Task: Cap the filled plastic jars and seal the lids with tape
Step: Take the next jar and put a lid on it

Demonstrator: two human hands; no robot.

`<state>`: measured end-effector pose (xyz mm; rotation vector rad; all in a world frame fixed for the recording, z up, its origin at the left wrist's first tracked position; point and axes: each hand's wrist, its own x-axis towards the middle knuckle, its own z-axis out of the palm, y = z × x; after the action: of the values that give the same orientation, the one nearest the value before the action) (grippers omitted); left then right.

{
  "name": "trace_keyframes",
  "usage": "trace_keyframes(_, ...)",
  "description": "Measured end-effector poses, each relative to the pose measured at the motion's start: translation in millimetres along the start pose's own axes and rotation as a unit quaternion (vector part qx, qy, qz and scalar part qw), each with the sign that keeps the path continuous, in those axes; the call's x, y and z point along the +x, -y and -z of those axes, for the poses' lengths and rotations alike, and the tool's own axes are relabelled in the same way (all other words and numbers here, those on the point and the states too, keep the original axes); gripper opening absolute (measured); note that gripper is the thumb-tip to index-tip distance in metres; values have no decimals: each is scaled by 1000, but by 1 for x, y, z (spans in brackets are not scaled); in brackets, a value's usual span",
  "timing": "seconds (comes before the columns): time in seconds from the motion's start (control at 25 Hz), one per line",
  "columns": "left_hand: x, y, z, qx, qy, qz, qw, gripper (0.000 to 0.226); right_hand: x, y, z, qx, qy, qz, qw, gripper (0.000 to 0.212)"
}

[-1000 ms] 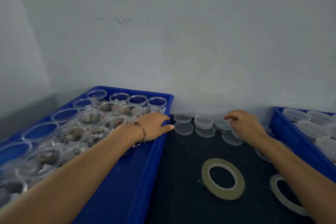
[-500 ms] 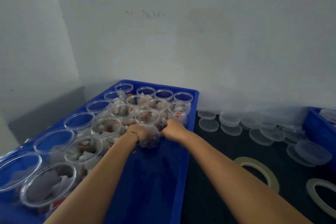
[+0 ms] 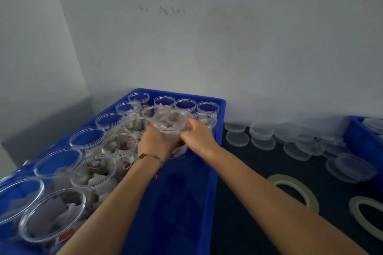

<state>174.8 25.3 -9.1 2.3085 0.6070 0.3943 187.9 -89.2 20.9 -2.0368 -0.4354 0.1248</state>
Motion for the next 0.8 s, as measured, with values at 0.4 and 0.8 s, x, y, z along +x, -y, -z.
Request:
trace_keyframes(0.4, -97, -93, -17, -125, 203, -206, 949, 76, -119, -30, 101, -9, -202, 9, 979, 35)
trace_keyframes(0.8, -139, -62, -75, 119, 333, -216, 910, 77, -192, -122, 91, 32, -154, -103, 982, 45)
